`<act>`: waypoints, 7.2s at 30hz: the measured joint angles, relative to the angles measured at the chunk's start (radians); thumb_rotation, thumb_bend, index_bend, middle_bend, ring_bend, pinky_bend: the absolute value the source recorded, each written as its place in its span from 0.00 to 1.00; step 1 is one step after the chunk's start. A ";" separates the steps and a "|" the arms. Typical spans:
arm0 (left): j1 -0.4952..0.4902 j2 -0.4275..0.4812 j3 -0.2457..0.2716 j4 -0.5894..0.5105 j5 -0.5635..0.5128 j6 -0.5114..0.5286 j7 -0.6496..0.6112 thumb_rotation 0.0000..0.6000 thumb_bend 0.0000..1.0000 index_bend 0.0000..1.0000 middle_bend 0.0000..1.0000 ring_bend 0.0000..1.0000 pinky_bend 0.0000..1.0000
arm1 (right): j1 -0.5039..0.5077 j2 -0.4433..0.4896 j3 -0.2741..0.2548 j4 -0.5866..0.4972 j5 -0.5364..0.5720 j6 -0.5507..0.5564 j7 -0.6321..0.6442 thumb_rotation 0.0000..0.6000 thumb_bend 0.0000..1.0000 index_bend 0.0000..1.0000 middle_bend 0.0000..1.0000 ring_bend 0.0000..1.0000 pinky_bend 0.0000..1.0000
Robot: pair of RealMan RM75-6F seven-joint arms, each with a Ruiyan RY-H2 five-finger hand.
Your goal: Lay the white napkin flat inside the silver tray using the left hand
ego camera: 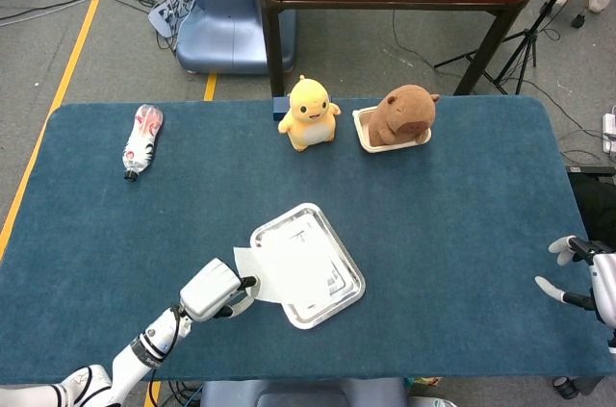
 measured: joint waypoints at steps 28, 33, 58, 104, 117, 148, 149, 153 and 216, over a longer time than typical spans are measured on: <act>0.017 -0.042 -0.038 0.053 -0.068 0.020 0.101 1.00 0.22 0.44 1.00 0.96 0.98 | -0.001 0.000 0.001 -0.001 0.001 0.001 -0.002 1.00 0.01 0.47 0.58 0.50 0.70; 0.020 -0.049 -0.052 0.055 -0.091 0.015 0.116 1.00 0.21 0.43 1.00 0.96 0.98 | -0.001 0.000 0.001 -0.002 0.001 0.002 -0.002 1.00 0.01 0.47 0.58 0.50 0.70; 0.004 -0.067 -0.124 0.135 -0.229 -0.061 0.131 1.00 0.19 0.43 1.00 0.96 0.98 | -0.002 0.001 0.000 -0.002 0.000 0.002 -0.002 1.00 0.01 0.47 0.58 0.50 0.70; -0.086 -0.082 -0.194 0.045 -0.367 -0.178 0.299 1.00 0.60 0.43 1.00 0.98 1.00 | -0.003 0.003 0.003 -0.002 0.002 0.006 0.005 1.00 0.01 0.47 0.58 0.50 0.70; -0.102 0.043 -0.179 -0.252 -0.574 -0.305 0.540 1.00 0.99 0.26 1.00 1.00 1.00 | -0.005 0.005 0.003 -0.004 0.001 0.009 0.004 1.00 0.01 0.47 0.58 0.50 0.70; -0.235 0.095 -0.113 -0.370 -0.825 -0.369 0.767 1.00 1.00 0.13 1.00 0.84 0.91 | -0.007 0.011 0.012 -0.004 0.014 0.009 0.015 1.00 0.01 0.47 0.58 0.50 0.70; -0.240 0.095 -0.111 -0.371 -0.833 -0.371 0.774 1.00 1.00 0.13 1.00 0.85 0.92 | -0.007 0.011 0.012 -0.004 0.013 0.010 0.016 1.00 0.01 0.47 0.58 0.50 0.70; -0.263 0.087 -0.106 -0.379 -0.878 -0.372 0.814 1.00 1.00 0.13 1.00 0.86 0.92 | -0.008 0.012 0.013 -0.004 0.015 0.012 0.020 1.00 0.01 0.47 0.58 0.50 0.70; -0.444 -0.021 -0.023 -0.354 -1.082 -0.311 0.950 1.00 1.00 0.14 1.00 0.88 0.92 | -0.025 0.034 0.034 -0.001 0.035 0.038 0.060 1.00 0.01 0.47 0.58 0.50 0.70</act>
